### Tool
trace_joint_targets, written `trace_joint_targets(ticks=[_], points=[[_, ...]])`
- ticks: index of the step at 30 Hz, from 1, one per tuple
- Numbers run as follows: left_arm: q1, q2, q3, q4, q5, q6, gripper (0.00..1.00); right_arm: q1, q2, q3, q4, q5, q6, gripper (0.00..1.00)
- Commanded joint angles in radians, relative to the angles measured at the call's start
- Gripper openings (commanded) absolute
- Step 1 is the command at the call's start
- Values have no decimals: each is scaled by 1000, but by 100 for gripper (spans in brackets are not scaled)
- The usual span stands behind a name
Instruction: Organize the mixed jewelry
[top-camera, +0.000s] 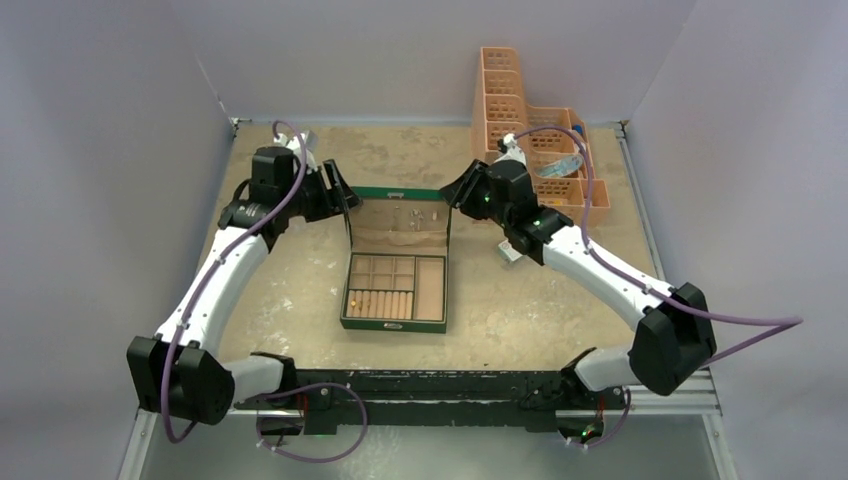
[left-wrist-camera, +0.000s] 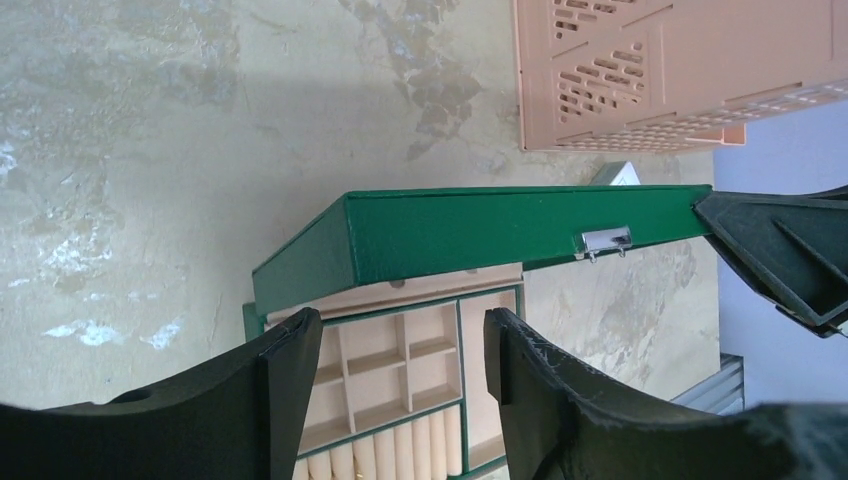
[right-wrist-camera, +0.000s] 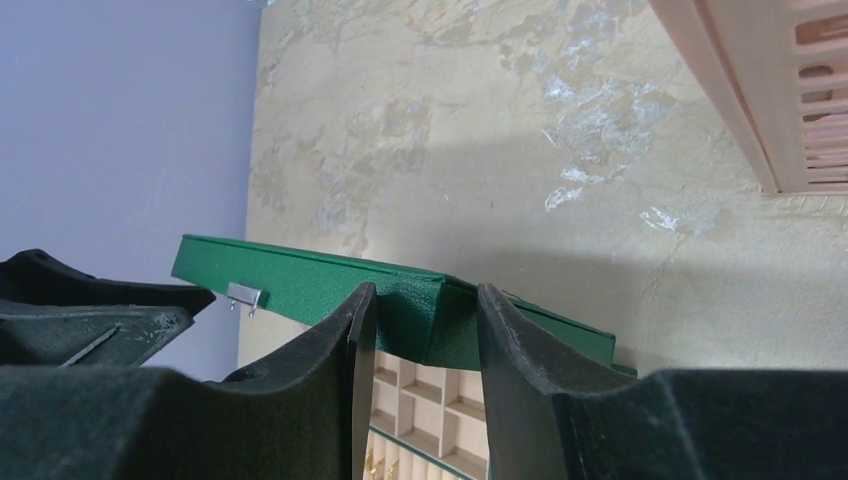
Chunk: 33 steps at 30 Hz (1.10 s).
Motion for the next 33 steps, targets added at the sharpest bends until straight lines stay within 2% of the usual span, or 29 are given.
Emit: trace_joint_targets(ticks=[1, 9, 15, 19, 22, 29, 33], points=[[3, -103, -2, -35, -12, 10, 60, 24, -39, -83, -24, -191, -50, 38], [3, -282, -52, -161, -45, -23, 60, 37, -130, -256, 8, -248, -7, 37], [3, -355, -108, -228, -47, -72, 61, 72, -178, -374, 35, -318, 45, 36], [3, -342, -77, -310, -150, -38, 62, 91, -262, -437, -32, -374, 34, 36], [3, -311, -20, -353, -219, 7, 63, 91, -342, -454, -140, -341, 1, 37], [3, -315, -67, -322, -111, -34, 63, 90, -432, -510, -187, -378, 7, 37], [3, -306, -122, -330, -77, -68, 63, 92, -411, -495, -146, -381, 4, 40]])
